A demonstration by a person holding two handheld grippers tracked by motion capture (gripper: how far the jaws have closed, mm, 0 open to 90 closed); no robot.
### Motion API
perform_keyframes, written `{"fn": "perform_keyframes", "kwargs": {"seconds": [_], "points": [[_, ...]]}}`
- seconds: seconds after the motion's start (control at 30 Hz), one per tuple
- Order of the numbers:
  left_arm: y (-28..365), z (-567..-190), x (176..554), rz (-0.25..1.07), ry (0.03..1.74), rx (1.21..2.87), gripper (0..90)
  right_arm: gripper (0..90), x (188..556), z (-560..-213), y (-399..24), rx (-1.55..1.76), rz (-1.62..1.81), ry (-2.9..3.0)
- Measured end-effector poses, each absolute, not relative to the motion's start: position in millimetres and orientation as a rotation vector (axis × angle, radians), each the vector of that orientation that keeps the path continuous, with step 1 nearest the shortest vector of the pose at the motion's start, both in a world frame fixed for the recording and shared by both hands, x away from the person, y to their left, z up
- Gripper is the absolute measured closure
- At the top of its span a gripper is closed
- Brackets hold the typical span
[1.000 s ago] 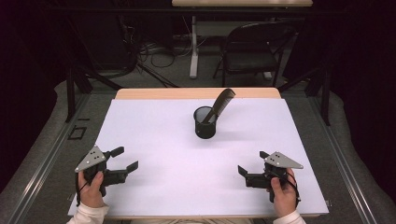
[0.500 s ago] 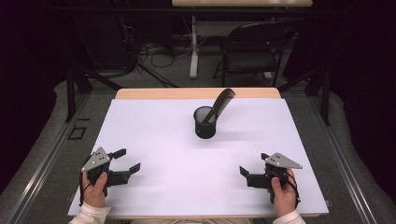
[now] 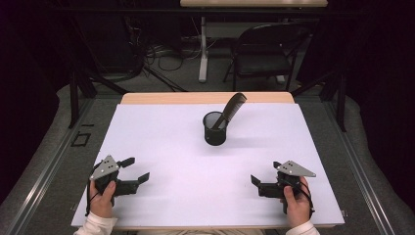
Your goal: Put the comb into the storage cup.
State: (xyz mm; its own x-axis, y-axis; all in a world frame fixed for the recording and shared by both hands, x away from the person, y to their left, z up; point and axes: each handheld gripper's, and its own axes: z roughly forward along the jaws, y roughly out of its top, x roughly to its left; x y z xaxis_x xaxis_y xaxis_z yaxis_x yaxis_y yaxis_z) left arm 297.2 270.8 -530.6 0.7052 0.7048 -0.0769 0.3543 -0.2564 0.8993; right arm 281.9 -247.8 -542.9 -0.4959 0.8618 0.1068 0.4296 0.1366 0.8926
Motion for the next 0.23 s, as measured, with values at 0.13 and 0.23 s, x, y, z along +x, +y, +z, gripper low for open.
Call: {"fn": "perform_keyframes", "kwargs": {"seconds": [0.13,0.23], "points": [[270.7,-530.5,297.4,0.422,0.825,1.872,16.2,0.0,281.9,-543.3,-247.4,1.235,1.32,1.986],[271.2,-530.3,297.5,0.421,0.827,1.867,16.2,0.0,281.5,-543.0,-246.9,1.233,1.315,1.99]]}}
